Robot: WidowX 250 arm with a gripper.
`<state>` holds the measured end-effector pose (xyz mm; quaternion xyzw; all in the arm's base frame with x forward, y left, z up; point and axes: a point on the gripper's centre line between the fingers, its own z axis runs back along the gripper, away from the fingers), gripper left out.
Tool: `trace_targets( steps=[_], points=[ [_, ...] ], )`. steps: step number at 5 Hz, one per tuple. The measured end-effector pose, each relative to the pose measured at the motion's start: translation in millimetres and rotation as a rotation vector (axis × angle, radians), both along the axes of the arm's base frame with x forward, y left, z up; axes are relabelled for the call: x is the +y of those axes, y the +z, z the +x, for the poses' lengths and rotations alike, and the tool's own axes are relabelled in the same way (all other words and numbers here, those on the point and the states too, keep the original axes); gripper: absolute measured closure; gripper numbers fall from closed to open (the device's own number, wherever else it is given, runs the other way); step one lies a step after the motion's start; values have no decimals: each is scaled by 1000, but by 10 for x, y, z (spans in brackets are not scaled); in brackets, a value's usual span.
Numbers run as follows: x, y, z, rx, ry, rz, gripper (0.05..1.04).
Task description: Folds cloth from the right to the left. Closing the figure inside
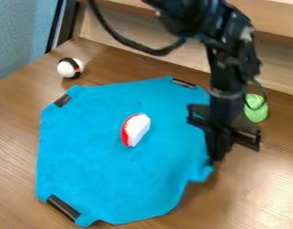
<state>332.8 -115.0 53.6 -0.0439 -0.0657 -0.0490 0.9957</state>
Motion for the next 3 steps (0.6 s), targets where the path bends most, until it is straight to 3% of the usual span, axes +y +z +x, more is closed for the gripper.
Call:
trace_targets(
  steps=[3],
  points=[
    [680,434,14,-20,60,-37,1034]
  ],
)
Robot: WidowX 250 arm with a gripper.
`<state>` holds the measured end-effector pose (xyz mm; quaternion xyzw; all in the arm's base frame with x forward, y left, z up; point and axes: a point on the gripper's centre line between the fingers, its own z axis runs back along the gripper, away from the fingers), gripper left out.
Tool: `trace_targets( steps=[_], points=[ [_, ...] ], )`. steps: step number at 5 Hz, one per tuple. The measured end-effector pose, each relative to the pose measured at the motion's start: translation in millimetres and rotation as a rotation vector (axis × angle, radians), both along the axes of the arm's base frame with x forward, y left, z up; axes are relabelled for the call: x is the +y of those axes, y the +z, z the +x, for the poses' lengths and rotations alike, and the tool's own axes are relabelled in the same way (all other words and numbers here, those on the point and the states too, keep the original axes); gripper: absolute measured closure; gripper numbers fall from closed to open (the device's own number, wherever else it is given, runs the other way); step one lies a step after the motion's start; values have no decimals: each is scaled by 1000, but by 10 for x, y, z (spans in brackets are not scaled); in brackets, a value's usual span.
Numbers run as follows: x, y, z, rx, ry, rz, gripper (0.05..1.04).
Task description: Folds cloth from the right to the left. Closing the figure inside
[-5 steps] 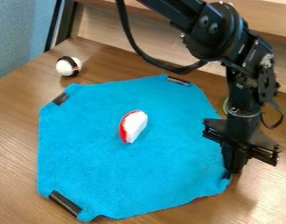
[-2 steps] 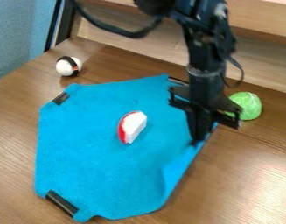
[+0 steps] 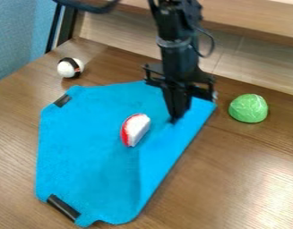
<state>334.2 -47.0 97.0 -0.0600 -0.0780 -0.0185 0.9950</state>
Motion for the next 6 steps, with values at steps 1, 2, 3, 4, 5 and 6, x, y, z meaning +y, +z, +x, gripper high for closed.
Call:
trace_targets(
  steps=[1,2,3,4,5,6],
  points=[
    [285,99,-32,3,35,-3,1034],
    [527,158,-63,0,72,-9,1034],
    [729,156,-78,2,104,-6,1034],
    [893,158,-110,8,122,-4,1034],
    [1038,184,-121,3,138,0,1034],
    [1244,159,-105,9,147,7,1034]
  ],
)
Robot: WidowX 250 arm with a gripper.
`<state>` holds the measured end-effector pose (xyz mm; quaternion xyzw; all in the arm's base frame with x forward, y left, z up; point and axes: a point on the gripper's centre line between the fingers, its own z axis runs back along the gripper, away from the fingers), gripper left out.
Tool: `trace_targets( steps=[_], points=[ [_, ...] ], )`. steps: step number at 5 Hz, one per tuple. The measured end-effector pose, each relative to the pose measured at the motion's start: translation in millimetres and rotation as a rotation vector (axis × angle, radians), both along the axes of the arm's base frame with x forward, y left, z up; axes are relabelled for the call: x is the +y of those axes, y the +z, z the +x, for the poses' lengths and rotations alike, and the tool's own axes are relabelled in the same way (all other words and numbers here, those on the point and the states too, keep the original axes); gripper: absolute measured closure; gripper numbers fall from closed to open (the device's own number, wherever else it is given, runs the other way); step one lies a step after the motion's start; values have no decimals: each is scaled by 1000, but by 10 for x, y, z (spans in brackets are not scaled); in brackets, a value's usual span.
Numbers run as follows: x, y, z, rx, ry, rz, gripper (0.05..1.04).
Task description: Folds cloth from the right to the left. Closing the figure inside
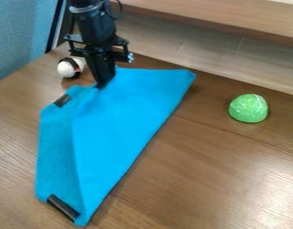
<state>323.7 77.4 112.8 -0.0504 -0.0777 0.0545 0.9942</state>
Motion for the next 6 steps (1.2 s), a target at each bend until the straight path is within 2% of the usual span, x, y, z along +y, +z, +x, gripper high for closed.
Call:
trace_targets(
  steps=[2,3,4,5,6],
  points=[
    [398,-184,14,33,-10,61,1034],
    [495,-334,14,57,-26,76,1034],
    [538,-452,36,56,-54,93,1034],
    [574,-628,-21,73,-68,97,1034],
    [606,-701,-63,55,-63,91,1034]
  ],
)
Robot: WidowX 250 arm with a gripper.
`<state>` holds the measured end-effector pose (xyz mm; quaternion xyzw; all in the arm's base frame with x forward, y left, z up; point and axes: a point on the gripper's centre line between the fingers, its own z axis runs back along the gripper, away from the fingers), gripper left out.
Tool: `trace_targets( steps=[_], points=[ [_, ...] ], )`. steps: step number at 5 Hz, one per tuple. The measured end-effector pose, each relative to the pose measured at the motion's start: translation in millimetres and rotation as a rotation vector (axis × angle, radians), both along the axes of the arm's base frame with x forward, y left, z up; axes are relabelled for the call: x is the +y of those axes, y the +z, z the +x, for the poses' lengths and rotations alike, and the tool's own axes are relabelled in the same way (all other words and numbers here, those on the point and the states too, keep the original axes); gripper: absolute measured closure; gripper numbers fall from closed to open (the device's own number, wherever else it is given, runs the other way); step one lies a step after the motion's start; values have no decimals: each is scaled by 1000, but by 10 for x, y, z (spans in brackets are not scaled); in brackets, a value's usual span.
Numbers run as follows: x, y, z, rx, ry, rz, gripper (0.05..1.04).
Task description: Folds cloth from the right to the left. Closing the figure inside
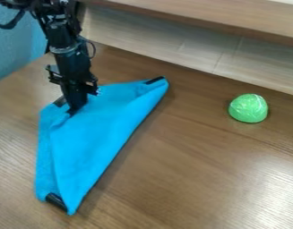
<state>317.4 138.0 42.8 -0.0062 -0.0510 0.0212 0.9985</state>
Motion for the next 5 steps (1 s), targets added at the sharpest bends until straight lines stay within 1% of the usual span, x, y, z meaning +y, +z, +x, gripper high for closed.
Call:
trace_targets(
  steps=[1,2,3,4,5],
  points=[
    [27,-54,-42,-6,1,0,1012],
    [17,-53,-42,-13,3,-13,861],
    [-31,3,-35,-26,4,-36,601],
    [-39,29,-43,-28,15,-47,296],
    [-31,74,-54,-34,29,-58,86]
  ],
)
